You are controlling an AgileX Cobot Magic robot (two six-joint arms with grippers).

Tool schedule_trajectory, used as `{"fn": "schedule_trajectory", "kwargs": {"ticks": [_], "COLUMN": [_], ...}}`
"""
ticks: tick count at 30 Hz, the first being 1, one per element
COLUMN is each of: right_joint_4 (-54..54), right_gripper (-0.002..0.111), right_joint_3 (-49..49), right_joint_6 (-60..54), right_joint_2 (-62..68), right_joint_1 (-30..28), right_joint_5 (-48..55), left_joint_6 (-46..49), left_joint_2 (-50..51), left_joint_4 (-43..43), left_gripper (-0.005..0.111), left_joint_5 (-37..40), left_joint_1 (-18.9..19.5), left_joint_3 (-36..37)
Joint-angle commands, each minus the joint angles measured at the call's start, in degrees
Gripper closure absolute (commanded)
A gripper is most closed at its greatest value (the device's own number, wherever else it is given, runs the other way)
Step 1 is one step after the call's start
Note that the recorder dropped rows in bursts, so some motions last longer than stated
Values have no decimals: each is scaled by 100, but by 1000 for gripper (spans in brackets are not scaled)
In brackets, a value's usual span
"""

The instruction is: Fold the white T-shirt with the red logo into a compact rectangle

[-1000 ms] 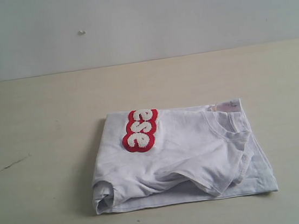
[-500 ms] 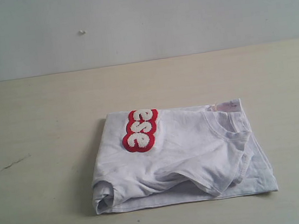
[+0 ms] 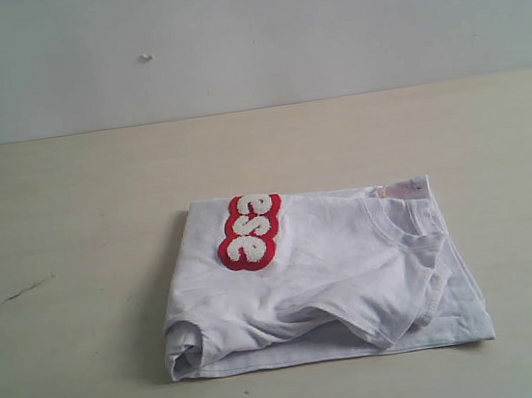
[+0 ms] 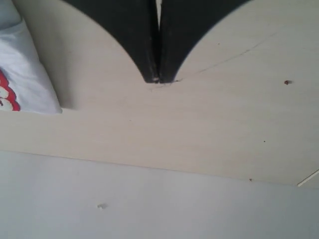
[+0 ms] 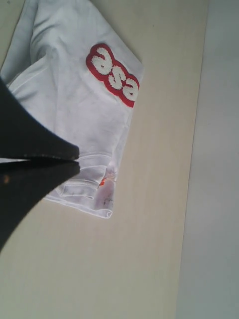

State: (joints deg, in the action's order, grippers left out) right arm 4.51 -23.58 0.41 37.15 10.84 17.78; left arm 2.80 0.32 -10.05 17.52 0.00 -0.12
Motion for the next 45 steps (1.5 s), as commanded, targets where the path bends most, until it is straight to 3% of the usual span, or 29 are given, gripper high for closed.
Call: {"fn": "schedule_trajectory", "kwargs": {"ticks": [1,6,45], "right_joint_4": [4,4,-4], "right_gripper": [108,108,108], "right_joint_3": [38,38,38], "right_joint_6": [-5,-5,-41], "right_joint_2": [-26,-26,-26], "right_joint_1": [-20,-20,-20], "right_joint_5": [-18,-18,-16], "left_joint_6": [-101,-436,-459], "left_joint_2": [-32,-32,-32], "left_joint_4": [180,404,514], "left_gripper": [107,107,107], "left_joint_5": [180,334,322], "left_joint_1": [90,179,179], "left_joint_3": [12,12,12]}}
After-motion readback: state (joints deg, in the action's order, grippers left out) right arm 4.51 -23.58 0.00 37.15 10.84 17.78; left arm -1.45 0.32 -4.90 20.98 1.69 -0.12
